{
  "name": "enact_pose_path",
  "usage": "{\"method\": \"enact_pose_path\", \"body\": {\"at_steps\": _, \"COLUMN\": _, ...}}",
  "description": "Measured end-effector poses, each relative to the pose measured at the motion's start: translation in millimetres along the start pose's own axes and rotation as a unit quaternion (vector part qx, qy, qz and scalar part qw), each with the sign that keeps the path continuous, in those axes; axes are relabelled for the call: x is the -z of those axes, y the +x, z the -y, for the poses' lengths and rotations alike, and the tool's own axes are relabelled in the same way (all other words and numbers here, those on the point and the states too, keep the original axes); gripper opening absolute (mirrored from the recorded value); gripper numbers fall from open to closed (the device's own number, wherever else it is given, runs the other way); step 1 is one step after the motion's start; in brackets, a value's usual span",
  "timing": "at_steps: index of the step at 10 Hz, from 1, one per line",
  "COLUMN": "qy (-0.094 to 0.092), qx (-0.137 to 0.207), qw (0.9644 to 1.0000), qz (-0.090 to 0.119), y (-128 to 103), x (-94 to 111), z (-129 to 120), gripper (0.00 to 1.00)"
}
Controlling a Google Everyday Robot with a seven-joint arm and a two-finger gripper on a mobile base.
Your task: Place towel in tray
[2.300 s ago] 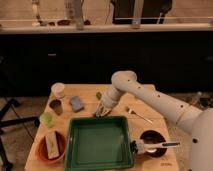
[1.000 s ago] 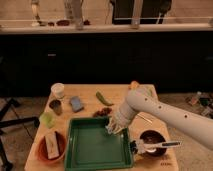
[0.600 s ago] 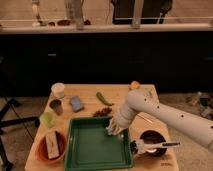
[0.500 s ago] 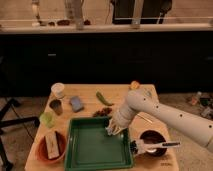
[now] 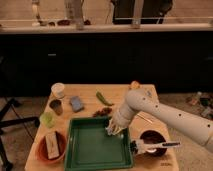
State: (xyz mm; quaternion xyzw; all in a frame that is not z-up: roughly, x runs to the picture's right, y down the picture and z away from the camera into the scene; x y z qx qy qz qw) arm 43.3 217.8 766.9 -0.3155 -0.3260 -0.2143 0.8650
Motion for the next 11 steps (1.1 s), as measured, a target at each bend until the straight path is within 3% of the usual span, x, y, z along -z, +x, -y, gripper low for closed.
{"method": "enact_pose_path", "body": {"at_steps": 5, "qy": 0.0, "qx": 0.0, "qw": 1.0, "qz": 0.0, "y": 0.3, "x": 0.0, "z": -0.1, "gripper": 0.76}}
{"method": "enact_pose_path", "body": {"at_steps": 6, "qy": 0.0, "qx": 0.0, "qw": 1.0, "qz": 0.0, "y": 0.3, "x": 0.0, "z": -0.1, "gripper": 0.8}}
{"method": "enact_pose_path", "body": {"at_steps": 11, "qy": 0.0, "qx": -0.001, "qw": 1.0, "qz": 0.0, "y": 0.6, "x": -0.4, "z": -0.5, "gripper": 0.8}}
